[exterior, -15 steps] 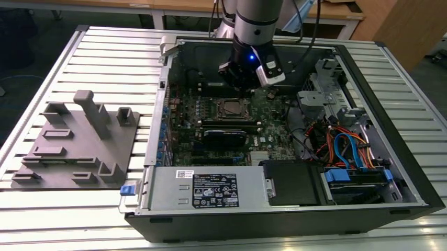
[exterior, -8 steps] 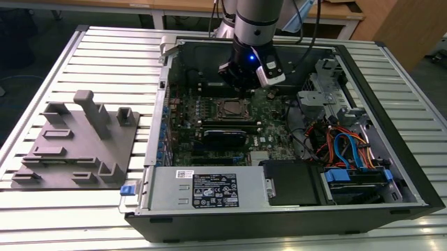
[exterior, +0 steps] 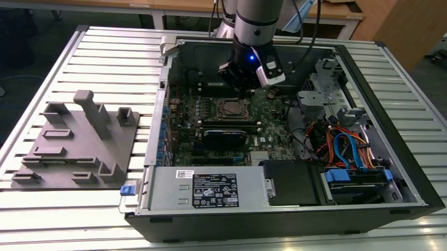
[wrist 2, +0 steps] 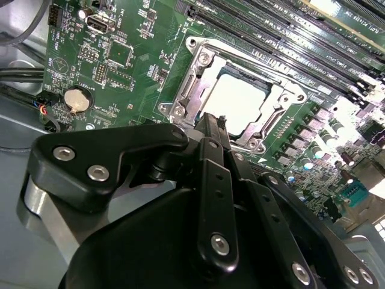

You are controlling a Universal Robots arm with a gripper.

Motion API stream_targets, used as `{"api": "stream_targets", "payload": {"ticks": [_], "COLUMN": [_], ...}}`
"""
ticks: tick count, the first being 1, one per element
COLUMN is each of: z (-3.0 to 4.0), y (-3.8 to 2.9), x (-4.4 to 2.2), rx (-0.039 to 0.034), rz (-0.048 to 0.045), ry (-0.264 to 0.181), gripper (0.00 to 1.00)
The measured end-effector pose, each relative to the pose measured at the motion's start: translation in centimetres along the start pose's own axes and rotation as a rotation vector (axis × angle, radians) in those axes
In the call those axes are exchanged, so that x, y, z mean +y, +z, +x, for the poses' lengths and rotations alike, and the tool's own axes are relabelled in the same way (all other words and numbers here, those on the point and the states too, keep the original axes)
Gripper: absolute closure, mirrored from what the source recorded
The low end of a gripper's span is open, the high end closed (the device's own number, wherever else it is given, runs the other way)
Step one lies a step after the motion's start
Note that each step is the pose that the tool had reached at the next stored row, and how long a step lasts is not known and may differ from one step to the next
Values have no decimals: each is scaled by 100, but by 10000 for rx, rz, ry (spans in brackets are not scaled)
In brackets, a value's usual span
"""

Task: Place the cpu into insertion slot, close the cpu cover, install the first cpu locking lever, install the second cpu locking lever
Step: 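Install the second cpu locking lever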

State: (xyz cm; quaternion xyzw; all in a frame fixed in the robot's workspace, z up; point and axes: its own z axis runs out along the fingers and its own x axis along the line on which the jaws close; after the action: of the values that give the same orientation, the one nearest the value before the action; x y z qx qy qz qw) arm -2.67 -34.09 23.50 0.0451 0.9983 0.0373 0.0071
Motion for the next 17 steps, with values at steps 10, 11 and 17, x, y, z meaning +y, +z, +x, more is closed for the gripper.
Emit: {"api": "stream_targets", "payload": {"ticks": [10,11,17], "z": [-2,-2,-2], "y": [-60,-59,-53], "x": [-8,-10,-11], "rx": [31,33,83], "rz": [-345,-345,-342], "ry": [6,6,-292], "gripper": [90,90,90]}}
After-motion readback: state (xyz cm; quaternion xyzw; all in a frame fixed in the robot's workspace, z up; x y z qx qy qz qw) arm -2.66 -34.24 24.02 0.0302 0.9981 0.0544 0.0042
